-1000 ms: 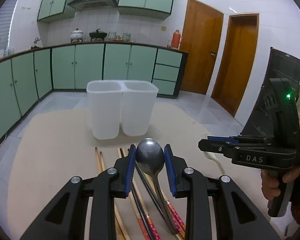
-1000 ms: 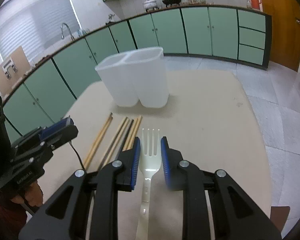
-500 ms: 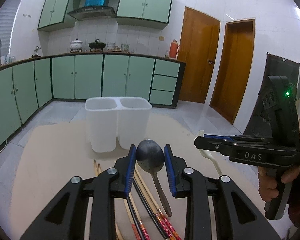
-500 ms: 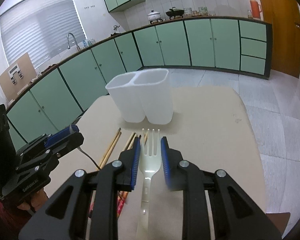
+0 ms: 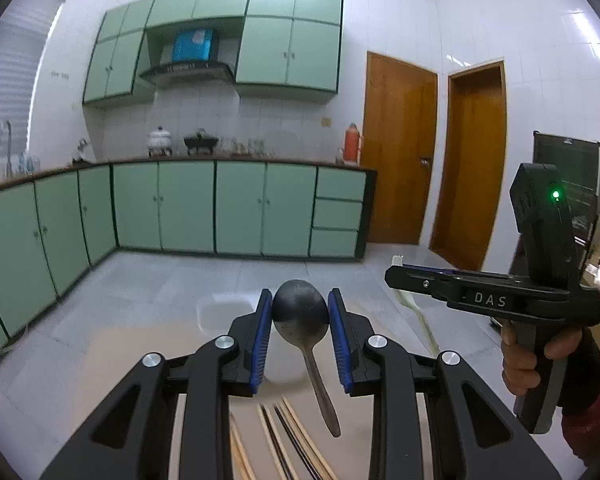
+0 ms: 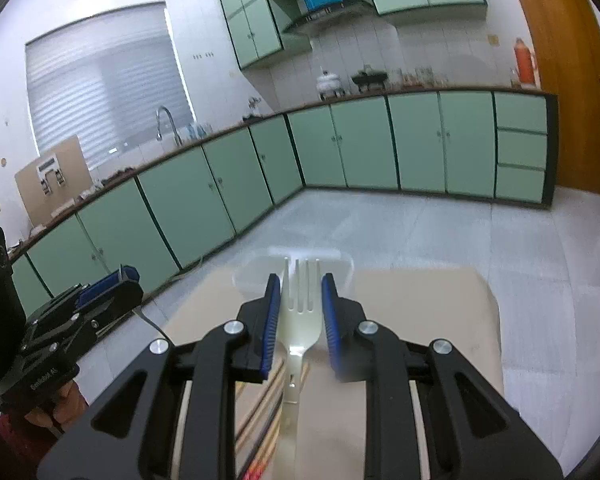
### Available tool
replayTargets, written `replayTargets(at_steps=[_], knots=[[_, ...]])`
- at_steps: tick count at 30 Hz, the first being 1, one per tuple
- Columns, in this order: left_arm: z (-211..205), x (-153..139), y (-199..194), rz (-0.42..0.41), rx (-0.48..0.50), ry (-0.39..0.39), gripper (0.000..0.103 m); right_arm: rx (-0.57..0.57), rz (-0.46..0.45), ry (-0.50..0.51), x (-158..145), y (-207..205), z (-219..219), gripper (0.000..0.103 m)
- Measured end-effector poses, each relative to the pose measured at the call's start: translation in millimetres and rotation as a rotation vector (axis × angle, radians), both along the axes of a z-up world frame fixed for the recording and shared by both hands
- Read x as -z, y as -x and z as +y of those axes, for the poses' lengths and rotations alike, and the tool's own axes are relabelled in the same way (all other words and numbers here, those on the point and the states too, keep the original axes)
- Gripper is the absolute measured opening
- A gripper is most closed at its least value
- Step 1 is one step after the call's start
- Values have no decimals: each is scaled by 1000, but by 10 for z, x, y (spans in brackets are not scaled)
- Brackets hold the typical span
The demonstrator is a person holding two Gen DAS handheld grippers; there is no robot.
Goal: Organize utensils
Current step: 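Lift the fork with the right tool while the left tool lifts the spoon toward the holder, then drop the fork and spoon into the white holder by opening both tools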
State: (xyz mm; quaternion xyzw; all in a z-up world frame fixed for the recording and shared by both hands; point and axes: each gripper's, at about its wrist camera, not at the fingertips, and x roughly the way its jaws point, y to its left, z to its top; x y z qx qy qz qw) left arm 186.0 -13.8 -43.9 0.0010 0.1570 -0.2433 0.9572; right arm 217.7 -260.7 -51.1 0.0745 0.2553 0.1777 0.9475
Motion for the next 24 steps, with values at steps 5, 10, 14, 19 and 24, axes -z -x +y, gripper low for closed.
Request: replayTargets(at_steps=[5,10,14,19,24], knots=[[31,-342,-253,-78,-29,2,28,-24,-69,-14,-281,-344,13,20],[21,-540,-627,-121,-52,-3,28,-29,-113,-37,-412,-769,26,20],[2,-502,-946,-117,-73,-15,28,-13,-121,-48,-339,-1155,26,20],[-56,-305,-1306,-96,-92,-30,28,28,-121,-47,-132,-1602,38,20],[-90,-73,-1519,-64,-101,-30,28,32,-118,-42,82,-1763,138,20]])
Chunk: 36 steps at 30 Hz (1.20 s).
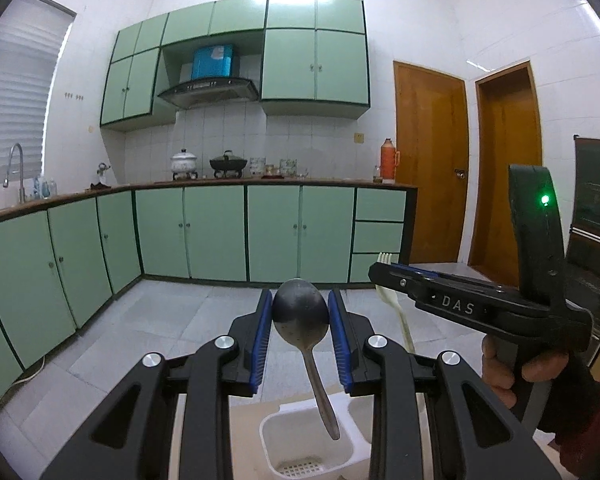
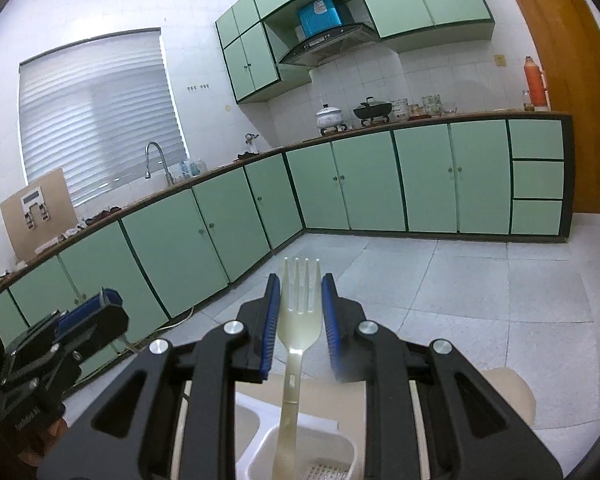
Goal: Organize utensils
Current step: 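Drop the fork and spoon into the white holder by opening both tools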
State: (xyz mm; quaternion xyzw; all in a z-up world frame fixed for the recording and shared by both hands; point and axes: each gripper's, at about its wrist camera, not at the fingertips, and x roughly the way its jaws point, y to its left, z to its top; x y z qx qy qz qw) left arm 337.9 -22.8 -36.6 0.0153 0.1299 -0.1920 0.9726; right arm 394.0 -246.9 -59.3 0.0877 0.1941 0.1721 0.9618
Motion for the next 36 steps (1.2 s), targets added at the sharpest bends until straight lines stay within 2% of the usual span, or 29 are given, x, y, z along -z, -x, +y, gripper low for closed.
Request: replayTargets(at_steps=[11,19,21,26,31,36], knots=[[-13,458,-213,96,-24,11,28,9,58,43,467,-102,139,23],[30,462,-107,105,-42,19,39,22,81,27,512,149,104,31],[37,434,-31,104,-48,18,45,30,79,27,478,262,91,33],[65,345,183,112,-54,30,55,51,84,18,416,595,45,45],[152,368,600,148,-55,36,66,72,114,35,447,1041,24,64],[276,579,1006,258,-54,35,71,70,208,87,661,1553,75,77]])
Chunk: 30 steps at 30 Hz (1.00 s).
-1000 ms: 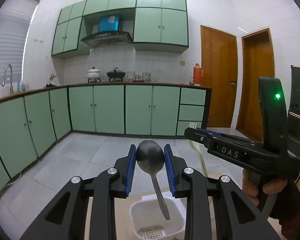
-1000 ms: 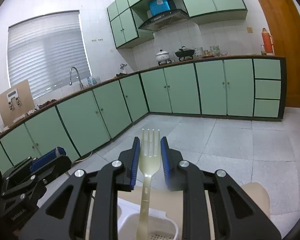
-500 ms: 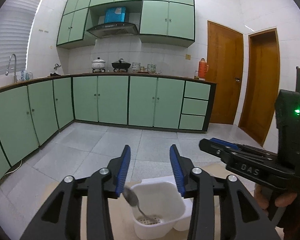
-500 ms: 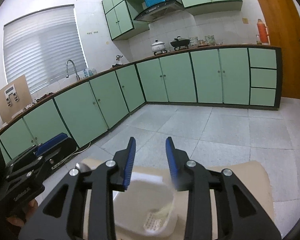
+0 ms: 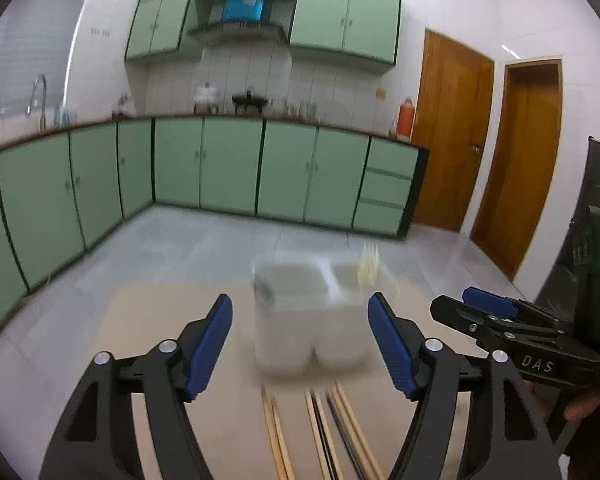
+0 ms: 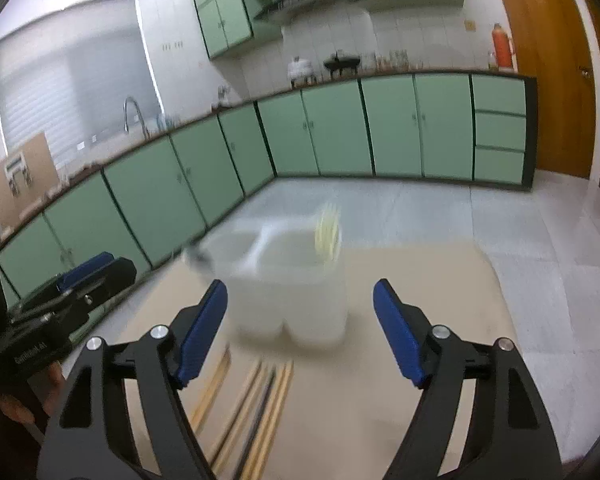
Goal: Organize utensils
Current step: 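Drop the fork and spoon into the white holder by opening both tools, then move both open tools back over the chopsticks on the table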
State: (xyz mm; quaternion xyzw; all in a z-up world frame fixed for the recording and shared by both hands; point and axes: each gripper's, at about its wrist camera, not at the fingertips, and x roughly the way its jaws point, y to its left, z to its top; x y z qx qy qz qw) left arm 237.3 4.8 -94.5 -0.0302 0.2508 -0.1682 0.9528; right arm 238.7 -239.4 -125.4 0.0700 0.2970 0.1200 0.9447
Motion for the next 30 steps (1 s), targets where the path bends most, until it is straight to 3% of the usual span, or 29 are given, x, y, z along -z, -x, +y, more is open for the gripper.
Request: replayTargets(at_steps=[8,14,18,25,30], knots=[[211,561,684,201,-23,-75,74,5,159,59,481,805,131,81],[264,885,1035,284,-42,-98,74,-9,219,101,764,1273,300,76],[223,1045,1216,311,-30,-148,74,-42,266,114,905,1479,374,73],[242,1232,1389,340,-37,-171,74,-64,296,133,1076,1628,489,68],[276,1278,1416,347,-40,-176,74,-61,270,201,1106,1599,576,66]])
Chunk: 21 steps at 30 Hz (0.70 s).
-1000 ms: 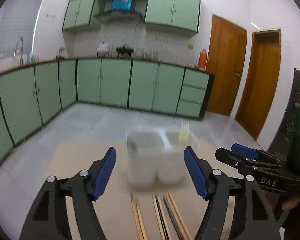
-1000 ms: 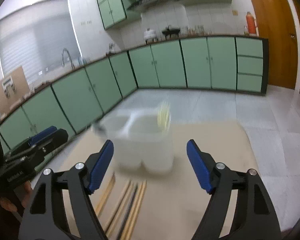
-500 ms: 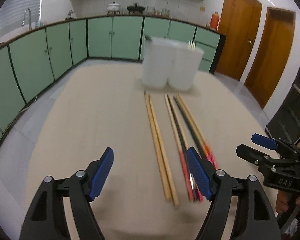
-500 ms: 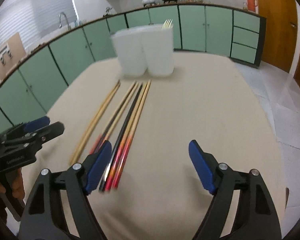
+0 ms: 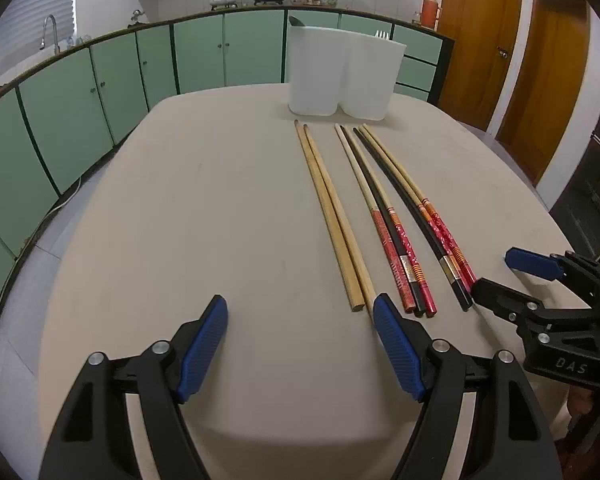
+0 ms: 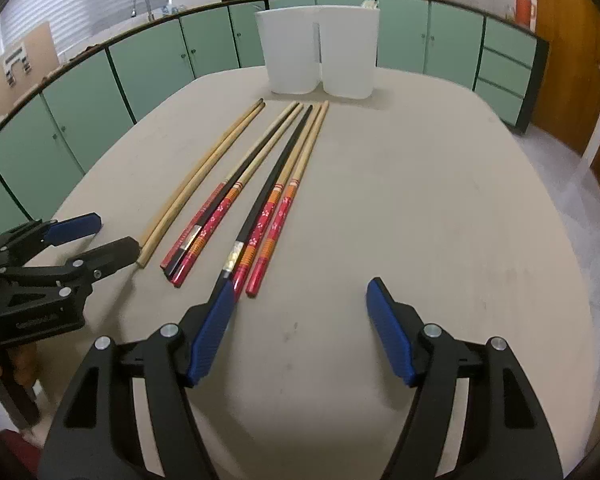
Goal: Organize utensils
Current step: 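Move both open tools back over the chopsticks on the table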
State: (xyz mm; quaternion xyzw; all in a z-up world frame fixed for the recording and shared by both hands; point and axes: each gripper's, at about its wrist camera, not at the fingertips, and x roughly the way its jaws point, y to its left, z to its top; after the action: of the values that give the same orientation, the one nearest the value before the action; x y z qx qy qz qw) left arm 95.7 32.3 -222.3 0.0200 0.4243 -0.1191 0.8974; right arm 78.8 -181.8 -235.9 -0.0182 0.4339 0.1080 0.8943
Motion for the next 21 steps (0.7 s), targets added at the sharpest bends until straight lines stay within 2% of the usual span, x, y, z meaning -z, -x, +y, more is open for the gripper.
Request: replayTargets(at_steps=[3,9,14,21], knots=[[16,-10,5,0,1,-1,74,25,0,18,5,-29,-61,61],[4,0,-1,0,9,-16,74,65,-2,30,-12,-42,-201,61],[-45,-4,-6,1,29,-12,74,29,-8,37,1,-20,-93,56],[-51,24,-35,-4,20,-25,71,27,-11,28,-12,-29,-102,55]])
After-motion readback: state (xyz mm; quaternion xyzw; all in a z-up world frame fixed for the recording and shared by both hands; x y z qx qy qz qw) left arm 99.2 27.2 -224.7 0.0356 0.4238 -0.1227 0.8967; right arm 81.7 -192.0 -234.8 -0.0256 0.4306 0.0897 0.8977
